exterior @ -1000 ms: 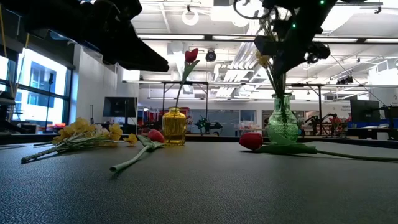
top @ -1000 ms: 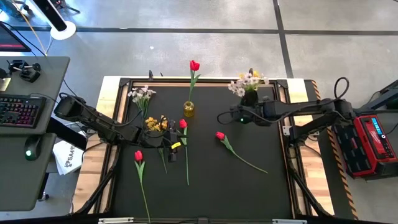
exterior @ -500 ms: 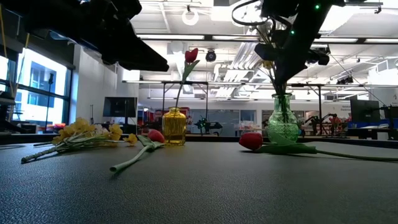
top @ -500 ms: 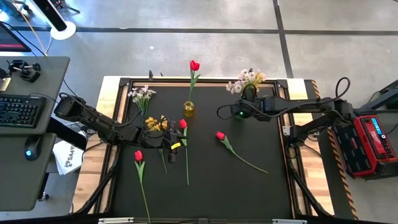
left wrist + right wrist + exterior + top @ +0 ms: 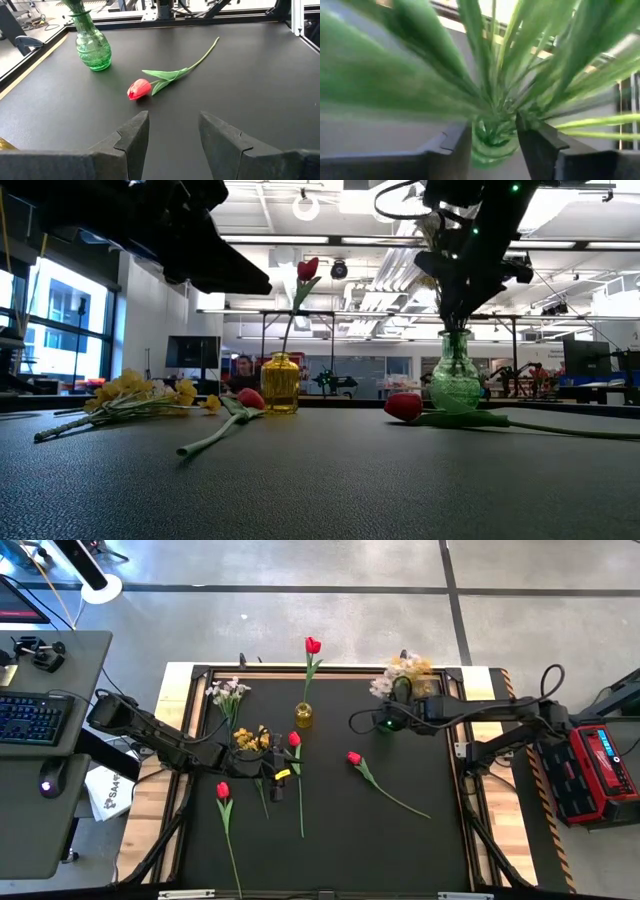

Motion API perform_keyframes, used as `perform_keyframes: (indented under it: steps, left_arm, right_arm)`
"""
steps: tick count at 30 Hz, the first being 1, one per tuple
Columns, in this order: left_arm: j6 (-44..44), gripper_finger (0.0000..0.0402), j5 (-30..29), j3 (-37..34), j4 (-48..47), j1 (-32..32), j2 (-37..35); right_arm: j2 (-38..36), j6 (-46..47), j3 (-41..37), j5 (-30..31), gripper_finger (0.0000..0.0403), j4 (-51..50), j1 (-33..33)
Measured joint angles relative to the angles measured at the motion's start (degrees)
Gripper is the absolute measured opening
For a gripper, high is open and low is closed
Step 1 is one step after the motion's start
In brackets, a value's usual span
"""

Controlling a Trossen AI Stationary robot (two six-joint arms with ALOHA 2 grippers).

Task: Sort flowers into vase by color
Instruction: Put the white flowers into the green vase

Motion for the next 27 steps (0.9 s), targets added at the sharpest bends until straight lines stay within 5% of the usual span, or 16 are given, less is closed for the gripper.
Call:
perform_keyframes:
  steps: [19, 27]
  left_arm:
    - [0.0, 0.0160, 0.0, 0.0, 0.4, 0.0, 0.0]
    - [0.0, 0.0160, 0.0, 0.0, 0.4, 0.0, 0.0]
  right_arm:
    - [-2.2, 0.0, 8.9, -3.6, 0.0161, -5.1, 1.0]
    - [-2.0, 0.2, 8.7, -1.1, 0.0070, -4.7, 1.0]
